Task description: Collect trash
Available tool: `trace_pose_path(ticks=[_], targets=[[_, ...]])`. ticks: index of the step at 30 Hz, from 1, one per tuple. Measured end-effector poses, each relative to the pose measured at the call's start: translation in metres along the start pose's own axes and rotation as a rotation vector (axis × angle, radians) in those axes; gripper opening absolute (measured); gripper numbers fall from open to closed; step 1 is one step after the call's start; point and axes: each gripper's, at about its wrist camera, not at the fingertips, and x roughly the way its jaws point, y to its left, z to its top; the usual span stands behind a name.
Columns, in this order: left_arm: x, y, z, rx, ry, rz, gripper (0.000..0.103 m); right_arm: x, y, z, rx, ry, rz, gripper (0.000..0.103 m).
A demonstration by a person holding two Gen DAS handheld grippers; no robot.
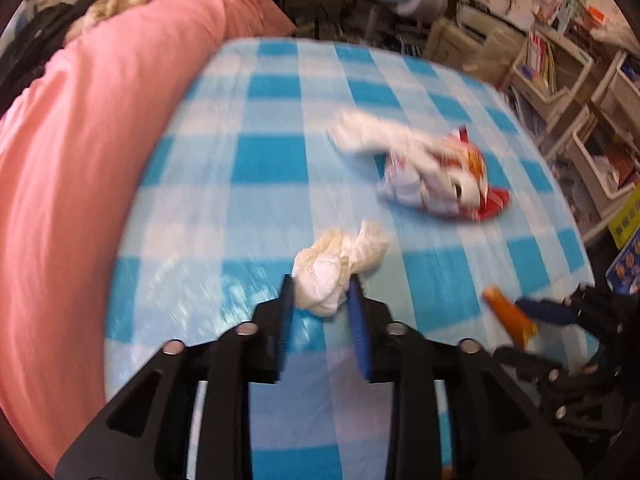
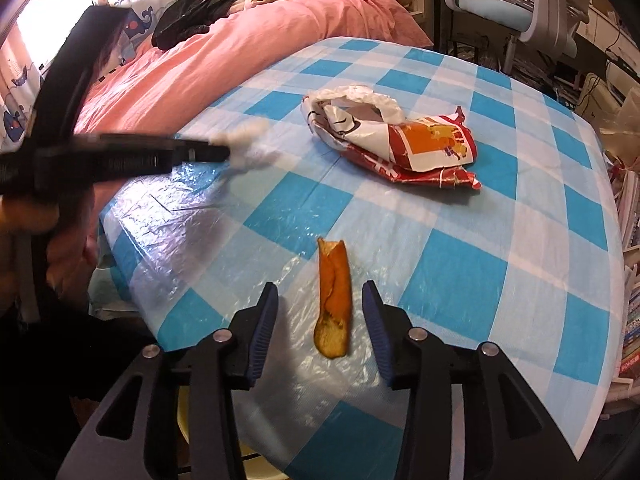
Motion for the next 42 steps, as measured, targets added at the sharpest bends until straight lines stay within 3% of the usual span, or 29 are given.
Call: trace_pose_path(ticks=[1,6,17,20,25,26,31,36,42], targets=[[0.0,-0.001,-0.002,0.001,0.001,0.005,0.043,0.0,0.0,-0.001,0.002,-0.001,-0.002,0.045],[-0.003,0.004,-0.004,-0.021,-0.01,0.025,0.061,-0.001,0.0,-0.001,0.014,-0.01,-0.011,0.05],[0.016,-0.019,0.009,0.094,0.022,0.073,0.065,-0.002,-0.002,0.0,0.004,-0.001,-0.022,0.05],[0.014,-0.029,0.008,0.115,0.019,0.051,0.055,-0.001,-0.003,0.0,0.005,0.002,-0.028,0.05],[0.014,-0.045,0.007,0.17,0.019,0.051,0.024,0.0,-0.005,-0.001,0.009,0.008,-0.033,0.05],[0.013,-0.047,0.007,0.171,0.02,0.044,0.022,0.0,-0.005,-0.001,0.011,0.006,-0.035,0.05],[0.002,-0.046,0.009,0.139,-0.013,0.015,0.018,0.001,-0.006,0.001,0.02,0.002,-0.043,0.045],[-0.015,-0.038,0.015,0.076,-0.071,-0.027,0.018,0.001,-0.003,0.002,0.017,-0.007,-0.049,0.018],[-0.023,-0.034,0.015,0.057,-0.095,-0.039,0.018,-0.005,-0.002,0.003,0.029,-0.04,-0.065,0.017]])
